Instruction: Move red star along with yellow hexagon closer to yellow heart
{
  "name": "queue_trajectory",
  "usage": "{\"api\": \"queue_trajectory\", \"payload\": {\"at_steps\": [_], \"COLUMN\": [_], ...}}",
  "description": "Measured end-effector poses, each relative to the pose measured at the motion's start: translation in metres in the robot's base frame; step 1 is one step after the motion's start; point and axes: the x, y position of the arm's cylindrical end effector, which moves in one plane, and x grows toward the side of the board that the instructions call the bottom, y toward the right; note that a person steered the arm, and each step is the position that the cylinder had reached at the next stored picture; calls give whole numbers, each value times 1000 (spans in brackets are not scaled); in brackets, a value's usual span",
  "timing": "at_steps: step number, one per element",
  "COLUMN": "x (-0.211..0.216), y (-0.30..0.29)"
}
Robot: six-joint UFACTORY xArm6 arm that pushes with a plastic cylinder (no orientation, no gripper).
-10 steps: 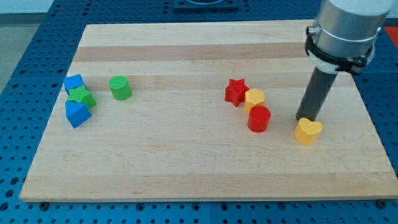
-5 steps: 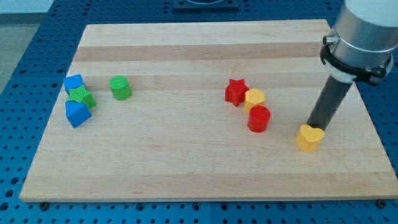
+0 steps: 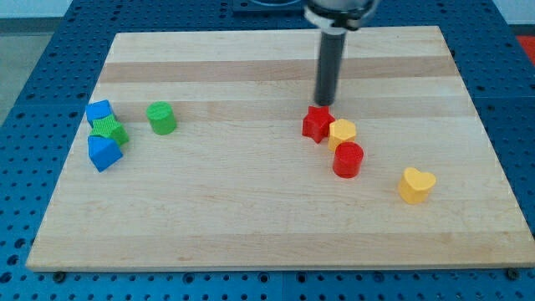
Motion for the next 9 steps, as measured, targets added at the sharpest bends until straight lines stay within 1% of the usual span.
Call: {"api": "queue_trajectory", "payload": {"at_steps": [1, 2, 3, 4, 5, 6, 7, 8, 9], "x": [7, 64, 89, 72, 42, 35, 46, 84, 102], "y": [-33, 19, 37, 39, 32, 84, 111, 131, 140]}}
